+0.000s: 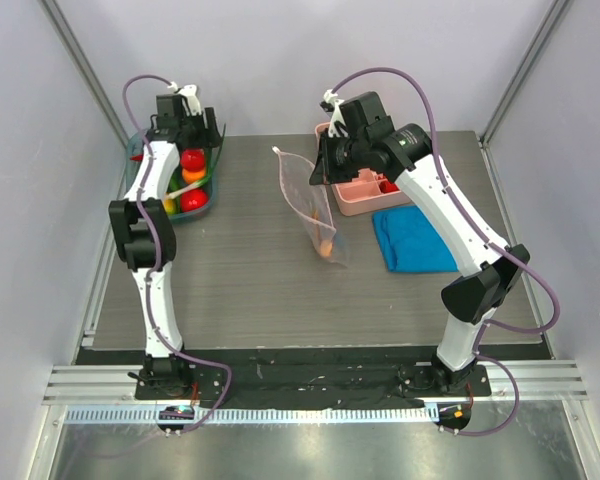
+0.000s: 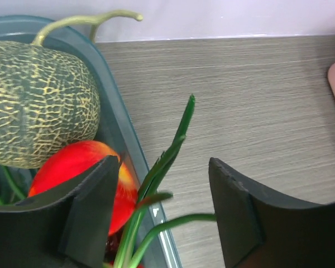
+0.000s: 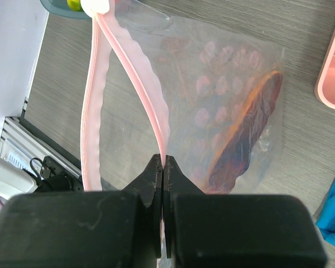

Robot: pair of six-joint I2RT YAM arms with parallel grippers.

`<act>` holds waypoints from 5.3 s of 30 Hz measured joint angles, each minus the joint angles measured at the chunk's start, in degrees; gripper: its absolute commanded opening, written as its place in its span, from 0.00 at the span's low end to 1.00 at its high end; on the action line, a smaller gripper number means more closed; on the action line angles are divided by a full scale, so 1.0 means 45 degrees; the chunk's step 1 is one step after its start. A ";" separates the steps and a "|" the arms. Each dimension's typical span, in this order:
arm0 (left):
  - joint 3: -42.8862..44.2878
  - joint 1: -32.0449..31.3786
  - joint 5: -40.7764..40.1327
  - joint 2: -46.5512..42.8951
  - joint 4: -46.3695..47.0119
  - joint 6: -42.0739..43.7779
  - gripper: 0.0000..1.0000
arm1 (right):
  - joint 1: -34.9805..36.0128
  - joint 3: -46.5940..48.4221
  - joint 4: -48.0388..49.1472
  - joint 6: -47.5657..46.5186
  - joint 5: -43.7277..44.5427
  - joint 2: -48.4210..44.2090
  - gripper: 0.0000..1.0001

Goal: Place the food in the zip-top bag and seal the zipper
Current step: Pick up the fake vegetable from the bin, then place the fake vegetable in the zipper food storage bag.

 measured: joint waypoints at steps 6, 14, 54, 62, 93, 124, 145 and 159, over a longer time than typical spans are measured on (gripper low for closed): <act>0.0228 -0.0044 -0.0092 0.0646 0.0228 0.0019 0.28 | -0.0005 0.0000 0.0000 0.0000 0.0068 0.0000 0.01; 0.0306 -0.0044 0.0049 0.0549 0.0393 -0.0223 0.04 | -0.0039 0.0000 0.0005 -0.0015 0.0053 0.0019 0.01; -0.3813 -0.3021 0.7703 -0.8262 1.7364 -1.3765 0.00 | -0.0257 -0.1627 0.0189 -0.1899 -0.9194 0.0189 0.01; -0.3827 -0.3424 0.7480 -0.8524 1.8695 -1.4401 0.00 | -0.0559 -0.1948 0.0491 -0.1418 -1.0389 0.0189 0.01; -0.9962 -0.6883 1.0214 -0.9583 2.1007 -1.4809 0.00 | -0.0423 -0.1982 0.1239 -0.0486 -1.1162 0.0359 0.01; -1.1730 -0.5552 1.1089 -1.4693 0.7888 -0.2429 0.00 | 0.0238 -0.1545 -0.0665 -0.2108 -1.0346 0.0495 0.01; -0.9534 -0.5634 1.2395 -1.4707 0.2783 0.5115 0.00 | 0.0267 -0.1695 -0.0675 -0.1977 -1.0894 0.0539 0.01; -0.8184 -0.7558 0.9413 -1.2420 -0.2875 0.7966 0.00 | 0.0408 -0.1540 -0.0423 -0.1384 -1.0948 0.0719 0.01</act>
